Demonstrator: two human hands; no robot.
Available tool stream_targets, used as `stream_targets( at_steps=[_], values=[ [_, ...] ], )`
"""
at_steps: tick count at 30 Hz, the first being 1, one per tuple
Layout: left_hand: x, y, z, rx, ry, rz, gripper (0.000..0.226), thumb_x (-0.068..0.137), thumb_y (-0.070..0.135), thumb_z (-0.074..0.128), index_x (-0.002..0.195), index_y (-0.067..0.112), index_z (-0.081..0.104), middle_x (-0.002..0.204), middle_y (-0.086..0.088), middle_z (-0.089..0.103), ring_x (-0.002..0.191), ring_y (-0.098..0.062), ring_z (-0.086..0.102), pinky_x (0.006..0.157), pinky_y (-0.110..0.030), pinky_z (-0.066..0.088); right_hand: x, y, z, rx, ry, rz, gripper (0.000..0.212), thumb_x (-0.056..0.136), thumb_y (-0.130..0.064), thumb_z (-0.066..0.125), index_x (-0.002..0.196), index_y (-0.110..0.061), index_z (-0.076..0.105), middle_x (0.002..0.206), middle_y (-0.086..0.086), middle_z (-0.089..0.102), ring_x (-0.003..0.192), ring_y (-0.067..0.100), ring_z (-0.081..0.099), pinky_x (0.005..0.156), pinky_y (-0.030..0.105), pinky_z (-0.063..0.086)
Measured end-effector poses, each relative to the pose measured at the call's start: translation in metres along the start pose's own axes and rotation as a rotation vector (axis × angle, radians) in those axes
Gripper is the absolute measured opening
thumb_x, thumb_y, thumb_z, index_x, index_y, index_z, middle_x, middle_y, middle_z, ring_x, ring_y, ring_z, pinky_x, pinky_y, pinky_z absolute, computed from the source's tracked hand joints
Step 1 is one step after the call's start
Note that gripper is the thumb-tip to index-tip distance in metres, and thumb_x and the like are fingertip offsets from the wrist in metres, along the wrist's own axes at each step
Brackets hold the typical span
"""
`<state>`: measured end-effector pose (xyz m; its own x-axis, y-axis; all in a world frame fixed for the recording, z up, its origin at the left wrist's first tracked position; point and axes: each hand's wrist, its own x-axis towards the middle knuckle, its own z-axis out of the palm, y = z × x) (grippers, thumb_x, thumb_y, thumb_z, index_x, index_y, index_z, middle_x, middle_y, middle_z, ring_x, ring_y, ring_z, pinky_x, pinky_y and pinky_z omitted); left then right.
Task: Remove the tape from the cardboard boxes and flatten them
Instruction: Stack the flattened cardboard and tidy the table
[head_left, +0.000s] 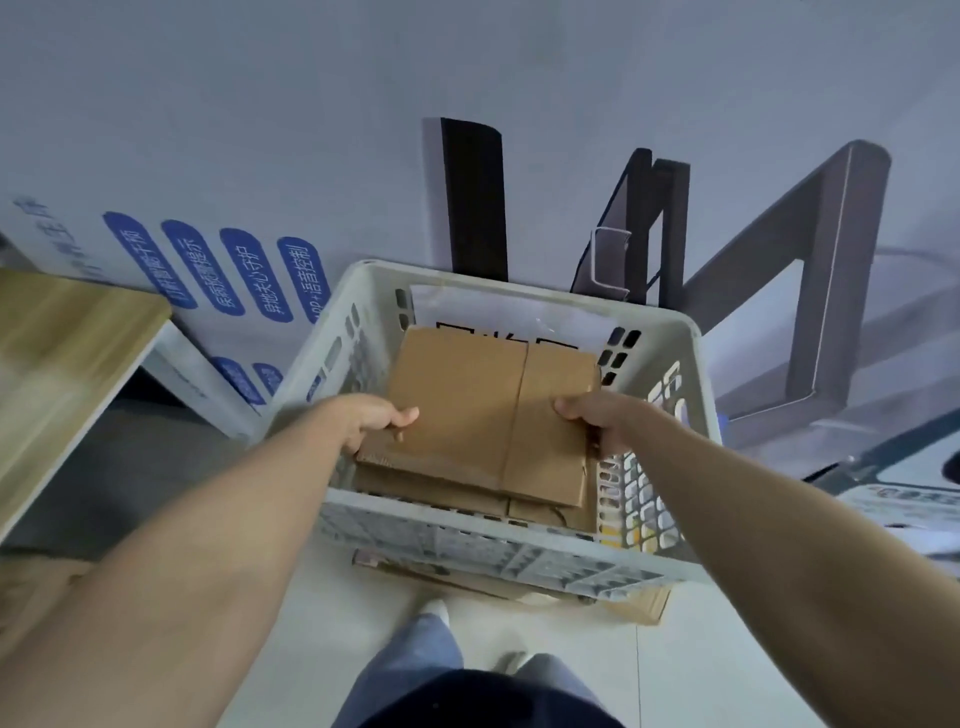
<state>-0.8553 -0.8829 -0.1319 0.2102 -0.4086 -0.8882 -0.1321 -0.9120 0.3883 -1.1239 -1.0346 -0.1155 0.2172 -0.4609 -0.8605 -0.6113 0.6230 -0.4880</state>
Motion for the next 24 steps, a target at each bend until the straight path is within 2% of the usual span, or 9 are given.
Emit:
stream_targets(
  at_steps=[3, 7, 9, 12, 13, 16, 17, 20, 24],
  values=[
    [0.019, 0.003, -0.002, 0.112, 0.021, 0.001, 0.040, 0.089, 0.041, 0.058, 0.075, 0.003, 0.063, 0.153, -0.011, 0.029, 0.142, -0.029, 0.021, 0.114, -0.048, 0.019, 0.019, 0.011, 0.015, 0.029, 0.047, 0.064, 0.044, 0.086, -0.021, 0.067, 0.123, -0.011, 0.045, 0.122, 0.009, 0.053, 0.111, 0.029, 0.051, 0.100, 0.048, 0.041],
    [0.050, 0.005, -0.002, 0.265, 0.017, -0.002, 0.040, 0.092, 0.041, 0.054, 0.080, 0.004, 0.063, 0.156, -0.012, 0.020, 0.143, -0.029, 0.017, 0.111, -0.045, 0.022, 0.045, 0.025, 0.029, 0.093, 0.045, 0.135, 0.046, 0.089, -0.022, 0.064, 0.128, -0.009, 0.044, 0.126, 0.010, 0.052, 0.115, 0.031, 0.049, 0.103, 0.050, 0.038],
    [0.067, 0.004, -0.001, 0.272, 0.010, -0.019, 0.039, 0.092, 0.039, 0.055, 0.094, 0.001, 0.063, 0.157, -0.012, 0.017, 0.143, -0.029, 0.016, 0.111, -0.044, 0.023, 0.060, 0.030, 0.033, 0.113, 0.085, 0.148, 0.049, 0.090, -0.026, 0.063, 0.131, -0.008, 0.043, 0.132, 0.012, 0.050, 0.120, 0.033, 0.047, 0.106, 0.051, 0.036],
    [0.088, 0.005, -0.002, 0.244, 0.004, -0.027, 0.051, 0.092, 0.034, 0.058, 0.125, -0.004, 0.052, 0.156, -0.014, 0.018, 0.142, -0.030, 0.018, 0.111, -0.044, 0.024, 0.082, 0.034, 0.042, 0.189, 0.165, 0.104, 0.050, 0.089, -0.026, 0.063, 0.131, -0.006, 0.044, 0.132, 0.013, 0.050, 0.119, 0.032, 0.048, 0.104, 0.048, 0.039],
    [0.094, 0.005, -0.004, 0.234, 0.008, -0.034, 0.050, 0.091, 0.032, 0.058, 0.126, -0.004, 0.051, 0.154, -0.015, 0.022, 0.140, -0.031, 0.022, 0.110, -0.044, 0.025, 0.089, 0.034, 0.045, 0.202, 0.194, 0.082, 0.050, 0.089, -0.025, 0.064, 0.131, -0.006, 0.045, 0.131, 0.013, 0.050, 0.118, 0.032, 0.049, 0.104, 0.047, 0.040],
    [0.111, 0.007, -0.007, 0.151, 0.015, -0.061, 0.023, 0.090, 0.020, 0.062, 0.097, -0.003, 0.059, 0.136, -0.021, 0.049, 0.124, -0.033, 0.047, 0.106, -0.044, 0.037, 0.108, 0.030, 0.048, 0.182, 0.244, 0.029, 0.050, 0.087, -0.020, 0.065, 0.130, -0.001, 0.048, 0.127, 0.016, 0.054, 0.115, 0.032, 0.052, 0.101, 0.045, 0.044],
    [0.117, 0.006, -0.006, 0.086, 0.018, -0.062, 0.020, 0.089, 0.013, 0.062, 0.100, -0.004, 0.059, 0.130, -0.022, 0.054, 0.119, -0.034, 0.051, 0.104, -0.045, 0.040, 0.113, 0.029, 0.049, 0.169, 0.254, 0.017, 0.048, 0.087, -0.018, 0.065, 0.129, 0.000, 0.050, 0.126, 0.017, 0.055, 0.114, 0.032, 0.054, 0.100, 0.044, 0.045],
    [0.130, 0.007, -0.001, -0.076, 0.053, -0.034, 0.042, 0.088, 0.001, 0.060, 0.127, -0.007, 0.047, 0.126, -0.023, 0.055, 0.116, -0.037, 0.053, 0.102, -0.047, 0.042, 0.122, 0.029, 0.052, 0.159, 0.280, 0.019, 0.049, 0.087, -0.014, 0.065, 0.130, 0.003, 0.049, 0.124, 0.019, 0.056, 0.114, 0.033, 0.054, 0.100, 0.043, 0.045],
    [0.133, 0.011, 0.002, -0.138, 0.098, 0.003, 0.043, 0.089, 0.000, 0.060, 0.129, -0.004, 0.046, 0.126, -0.021, 0.056, 0.115, -0.036, 0.054, 0.099, -0.047, 0.045, 0.132, 0.029, 0.055, 0.170, 0.331, 0.001, 0.047, 0.086, -0.012, 0.066, 0.128, 0.004, 0.050, 0.124, 0.019, 0.056, 0.112, 0.030, 0.054, 0.095, 0.038, 0.047]
  ],
)
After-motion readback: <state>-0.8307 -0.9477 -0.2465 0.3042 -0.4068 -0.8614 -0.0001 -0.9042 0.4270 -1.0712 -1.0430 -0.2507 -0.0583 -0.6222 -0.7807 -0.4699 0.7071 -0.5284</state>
